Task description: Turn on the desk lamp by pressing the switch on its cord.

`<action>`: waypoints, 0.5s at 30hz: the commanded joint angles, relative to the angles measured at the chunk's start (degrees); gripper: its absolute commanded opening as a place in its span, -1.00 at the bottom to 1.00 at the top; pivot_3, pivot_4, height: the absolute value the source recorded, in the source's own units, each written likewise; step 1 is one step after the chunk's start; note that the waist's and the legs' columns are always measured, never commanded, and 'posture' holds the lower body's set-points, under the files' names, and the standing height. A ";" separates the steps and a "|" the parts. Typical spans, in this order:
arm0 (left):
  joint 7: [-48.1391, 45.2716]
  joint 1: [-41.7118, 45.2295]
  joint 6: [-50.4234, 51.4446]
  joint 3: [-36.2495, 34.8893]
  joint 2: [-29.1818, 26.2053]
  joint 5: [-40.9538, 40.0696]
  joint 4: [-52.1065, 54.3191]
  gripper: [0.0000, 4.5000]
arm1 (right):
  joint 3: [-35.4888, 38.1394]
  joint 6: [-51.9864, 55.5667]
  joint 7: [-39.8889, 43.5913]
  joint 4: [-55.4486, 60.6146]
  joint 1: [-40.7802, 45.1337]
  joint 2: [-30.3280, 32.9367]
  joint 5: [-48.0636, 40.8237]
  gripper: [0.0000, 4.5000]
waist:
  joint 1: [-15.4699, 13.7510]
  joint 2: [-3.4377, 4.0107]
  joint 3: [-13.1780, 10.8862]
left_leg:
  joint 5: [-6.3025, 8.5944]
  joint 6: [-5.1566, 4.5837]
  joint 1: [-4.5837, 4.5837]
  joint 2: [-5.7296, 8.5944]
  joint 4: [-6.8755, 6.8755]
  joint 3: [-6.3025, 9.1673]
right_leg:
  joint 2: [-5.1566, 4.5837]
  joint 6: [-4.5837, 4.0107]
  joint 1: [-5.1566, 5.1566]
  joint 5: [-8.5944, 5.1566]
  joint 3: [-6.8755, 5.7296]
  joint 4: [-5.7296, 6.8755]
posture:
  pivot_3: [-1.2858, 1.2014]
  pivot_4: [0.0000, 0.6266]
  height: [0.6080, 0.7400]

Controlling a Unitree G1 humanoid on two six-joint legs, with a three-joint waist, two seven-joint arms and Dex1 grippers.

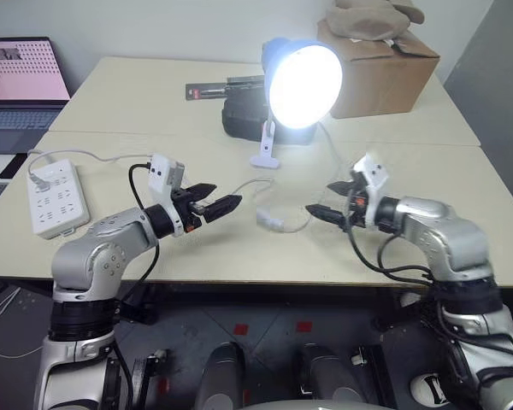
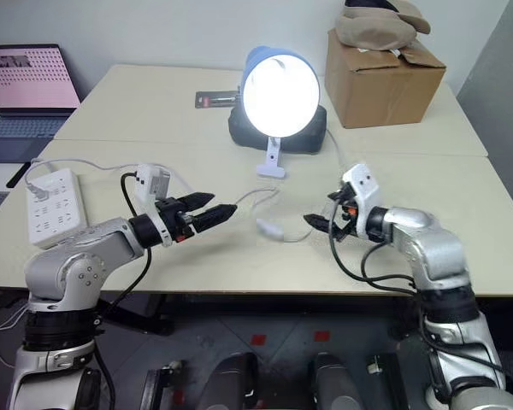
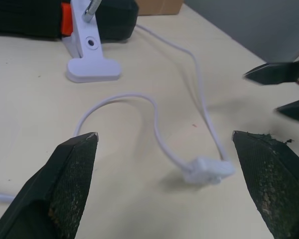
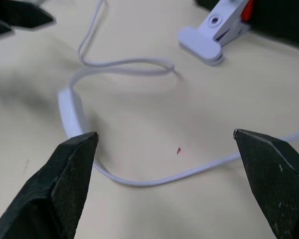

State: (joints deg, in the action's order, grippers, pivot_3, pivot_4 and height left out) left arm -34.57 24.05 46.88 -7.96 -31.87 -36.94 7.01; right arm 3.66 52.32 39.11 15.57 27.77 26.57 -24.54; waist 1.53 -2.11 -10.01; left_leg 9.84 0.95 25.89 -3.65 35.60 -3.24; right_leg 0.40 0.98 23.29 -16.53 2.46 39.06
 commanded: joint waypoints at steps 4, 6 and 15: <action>2.76 -0.29 -6.00 -0.05 -1.21 7.26 -1.34 1.00 | 3.11 -3.86 -12.07 11.74 -14.63 -1.84 4.27 1.00 | 0.15 -0.06 0.07 | 0.00 0.00 -0.06 -0.03 0.00 0.01 | 0.01 0.08 -0.03 -0.05 0.01 0.01 | 0.03 -0.52 1.00; 3.10 -0.06 -8.32 0.72 -1.87 10.07 -2.86 1.00 | 0.08 -9.33 -14.47 11.61 -18.24 -1.26 9.04 1.00 | 0.06 -0.03 0.05 | 0.00 0.00 -0.06 0.00 0.01 0.00 | 0.01 0.12 -0.05 -0.08 0.02 -0.01 | 0.03 -0.52 1.00; 3.77 1.10 -15.46 0.91 -1.36 16.21 -8.17 1.00 | 0.97 -18.72 -23.71 9.71 -21.55 -6.70 15.00 1.00 | 0.13 -0.01 0.04 | -0.06 -0.10 -0.11 -0.01 0.13 -0.15 | 0.00 0.34 -0.02 0.08 0.01 0.00 | 0.03 -0.52 1.00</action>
State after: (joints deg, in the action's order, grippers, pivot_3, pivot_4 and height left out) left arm -30.55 23.63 33.13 -6.07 -33.39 -21.07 -1.40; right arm 3.21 35.63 16.89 24.64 6.28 19.85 -10.71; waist 1.66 -2.12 -9.97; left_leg 9.77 0.84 25.78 -3.66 35.73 -3.39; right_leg 0.39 1.31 23.26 -16.44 2.47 39.06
